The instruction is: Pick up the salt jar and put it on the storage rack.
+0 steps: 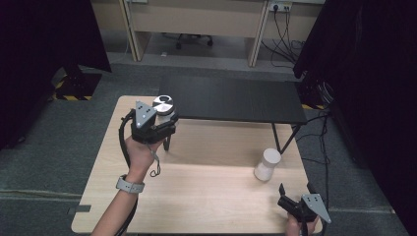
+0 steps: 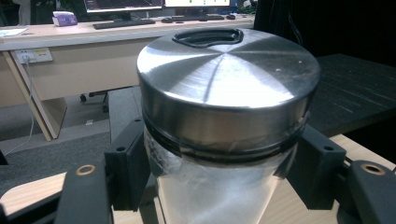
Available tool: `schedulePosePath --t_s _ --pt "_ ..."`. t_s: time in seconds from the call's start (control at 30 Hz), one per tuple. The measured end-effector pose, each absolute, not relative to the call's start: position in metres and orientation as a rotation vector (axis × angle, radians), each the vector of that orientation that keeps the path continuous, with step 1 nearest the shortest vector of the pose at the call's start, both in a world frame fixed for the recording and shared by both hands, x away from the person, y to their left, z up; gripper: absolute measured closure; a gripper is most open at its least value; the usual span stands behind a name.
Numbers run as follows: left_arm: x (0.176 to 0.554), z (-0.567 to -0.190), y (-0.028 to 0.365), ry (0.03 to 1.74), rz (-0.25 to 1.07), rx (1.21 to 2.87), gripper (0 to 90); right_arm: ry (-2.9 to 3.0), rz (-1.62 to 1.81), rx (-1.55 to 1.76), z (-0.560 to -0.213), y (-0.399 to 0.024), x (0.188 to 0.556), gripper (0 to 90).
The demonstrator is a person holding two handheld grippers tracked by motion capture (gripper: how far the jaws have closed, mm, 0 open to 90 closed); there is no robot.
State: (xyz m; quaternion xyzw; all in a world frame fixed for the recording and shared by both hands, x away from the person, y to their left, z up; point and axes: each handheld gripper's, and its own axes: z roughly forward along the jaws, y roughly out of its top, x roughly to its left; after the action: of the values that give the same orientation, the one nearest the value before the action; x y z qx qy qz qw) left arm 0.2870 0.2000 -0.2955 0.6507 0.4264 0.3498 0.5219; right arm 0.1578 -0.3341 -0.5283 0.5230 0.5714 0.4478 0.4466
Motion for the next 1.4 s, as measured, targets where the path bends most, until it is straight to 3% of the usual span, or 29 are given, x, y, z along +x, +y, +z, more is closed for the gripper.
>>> schedulePosePath --t_s 1.4 --pt "0.385 -0.279 0.160 0.992 0.866 1.615 31.4 1.397 1.130 1.331 -0.527 -0.339 0.161 0.3"
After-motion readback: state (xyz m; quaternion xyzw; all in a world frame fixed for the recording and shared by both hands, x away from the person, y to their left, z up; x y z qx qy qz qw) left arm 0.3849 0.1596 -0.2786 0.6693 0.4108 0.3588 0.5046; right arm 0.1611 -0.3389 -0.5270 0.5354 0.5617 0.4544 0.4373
